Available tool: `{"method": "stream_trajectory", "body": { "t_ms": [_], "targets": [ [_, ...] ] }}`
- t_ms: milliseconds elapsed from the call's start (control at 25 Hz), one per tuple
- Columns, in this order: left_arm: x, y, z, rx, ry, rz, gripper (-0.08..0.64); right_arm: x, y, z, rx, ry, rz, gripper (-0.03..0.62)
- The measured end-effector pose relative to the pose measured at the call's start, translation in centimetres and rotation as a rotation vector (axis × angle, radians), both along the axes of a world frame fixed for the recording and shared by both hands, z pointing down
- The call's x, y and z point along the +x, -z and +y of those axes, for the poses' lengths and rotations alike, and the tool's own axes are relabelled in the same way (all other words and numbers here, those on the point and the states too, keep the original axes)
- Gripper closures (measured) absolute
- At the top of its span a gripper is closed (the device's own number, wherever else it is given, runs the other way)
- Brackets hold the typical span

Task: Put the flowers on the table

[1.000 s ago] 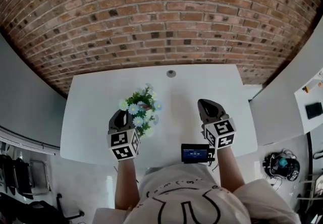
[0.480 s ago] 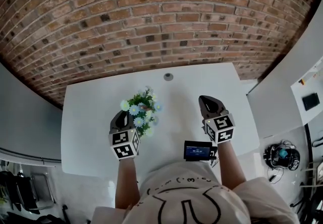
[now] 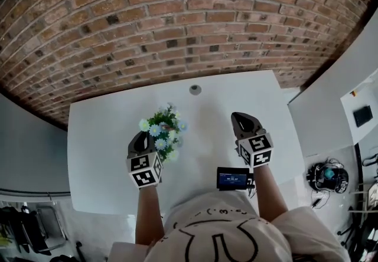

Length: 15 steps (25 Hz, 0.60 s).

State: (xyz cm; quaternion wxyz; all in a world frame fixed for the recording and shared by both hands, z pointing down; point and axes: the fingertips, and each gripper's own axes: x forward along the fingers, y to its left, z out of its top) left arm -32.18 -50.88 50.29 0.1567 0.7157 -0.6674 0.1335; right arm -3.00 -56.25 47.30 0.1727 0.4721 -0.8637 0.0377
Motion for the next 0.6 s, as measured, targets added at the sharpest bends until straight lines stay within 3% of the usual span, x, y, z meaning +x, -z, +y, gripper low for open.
{"method": "stream_trajectory", "body": {
  "t_ms": [600],
  "targets": [
    [-1.4,-4.7,-2.3,-0.112,0.009,0.009,0.504,-2.2,-5.1,-2.2,-0.116,0.031,0.034,0.578]
  ]
}}
